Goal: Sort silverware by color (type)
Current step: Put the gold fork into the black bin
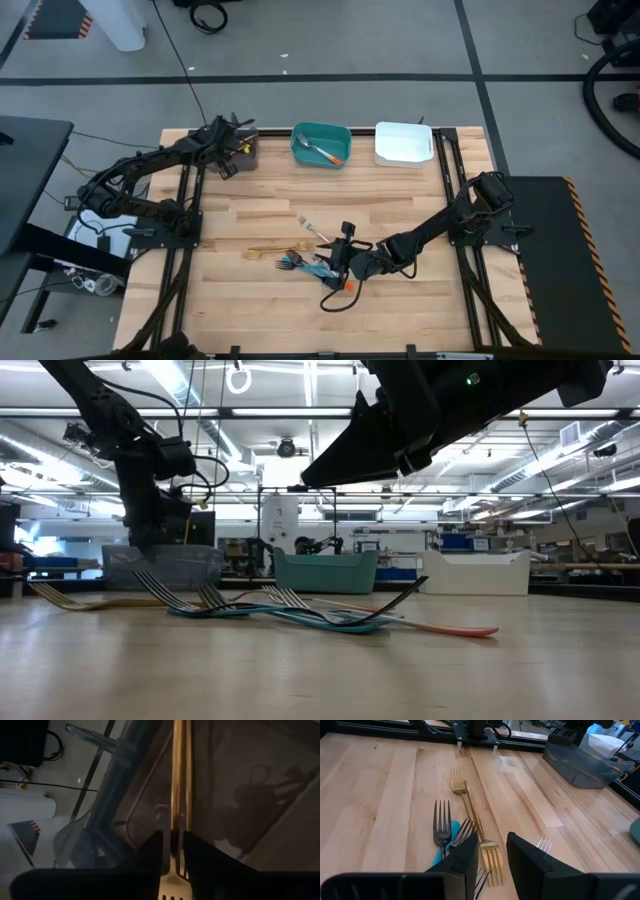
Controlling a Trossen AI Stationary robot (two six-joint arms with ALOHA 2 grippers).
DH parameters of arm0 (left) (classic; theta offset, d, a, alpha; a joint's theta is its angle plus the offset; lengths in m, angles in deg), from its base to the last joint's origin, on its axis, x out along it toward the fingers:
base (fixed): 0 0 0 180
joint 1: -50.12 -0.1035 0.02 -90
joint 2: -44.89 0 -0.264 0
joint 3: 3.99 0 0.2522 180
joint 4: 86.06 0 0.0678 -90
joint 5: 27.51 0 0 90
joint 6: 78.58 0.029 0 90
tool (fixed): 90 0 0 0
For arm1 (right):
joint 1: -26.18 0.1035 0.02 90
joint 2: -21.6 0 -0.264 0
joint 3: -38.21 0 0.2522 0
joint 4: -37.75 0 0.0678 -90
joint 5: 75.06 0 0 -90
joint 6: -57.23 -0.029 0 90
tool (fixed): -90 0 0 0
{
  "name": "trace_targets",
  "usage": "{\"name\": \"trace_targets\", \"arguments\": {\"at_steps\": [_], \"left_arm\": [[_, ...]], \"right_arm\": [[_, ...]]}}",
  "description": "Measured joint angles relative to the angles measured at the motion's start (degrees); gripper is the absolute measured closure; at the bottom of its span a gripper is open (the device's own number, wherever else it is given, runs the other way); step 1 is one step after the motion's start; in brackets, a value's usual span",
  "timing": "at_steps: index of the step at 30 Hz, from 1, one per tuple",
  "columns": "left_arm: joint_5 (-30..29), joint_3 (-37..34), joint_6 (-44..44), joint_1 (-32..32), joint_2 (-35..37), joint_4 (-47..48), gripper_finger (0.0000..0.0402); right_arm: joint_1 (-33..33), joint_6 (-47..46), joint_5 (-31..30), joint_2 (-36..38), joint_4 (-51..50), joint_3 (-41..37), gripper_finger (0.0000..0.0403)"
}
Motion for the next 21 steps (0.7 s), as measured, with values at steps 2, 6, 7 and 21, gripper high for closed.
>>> {"name": "trace_targets", "arguments": {"at_steps": [2, 6, 7, 21], "left_arm": [[-0.92, -0.01, 0.00, 0.52, 0.00, -0.35, 0.0302], [-1.71, -0.01, -0.11, 1.95, 0.00, -1.10, 0.0280], [-1.72, -0.01, 0.06, 2.28, 0.00, -0.89, 0.0277], [0.88, 0.02, -4.03, -0.36, -0.85, -1.89, 0.0300]], "right_arm": [[0.00, 0.00, 0.00, 0.00, 0.00, 0.00, 0.0294], [0.00, 0.00, -0.02, 0.00, 0.00, 0.00, 0.0294], [0.00, 0.00, -0.02, 0.00, 0.02, 0.00, 0.0294], [0.00, 0.20, -0.02, 0.00, 0.71, 0.00, 0.0294]]}}
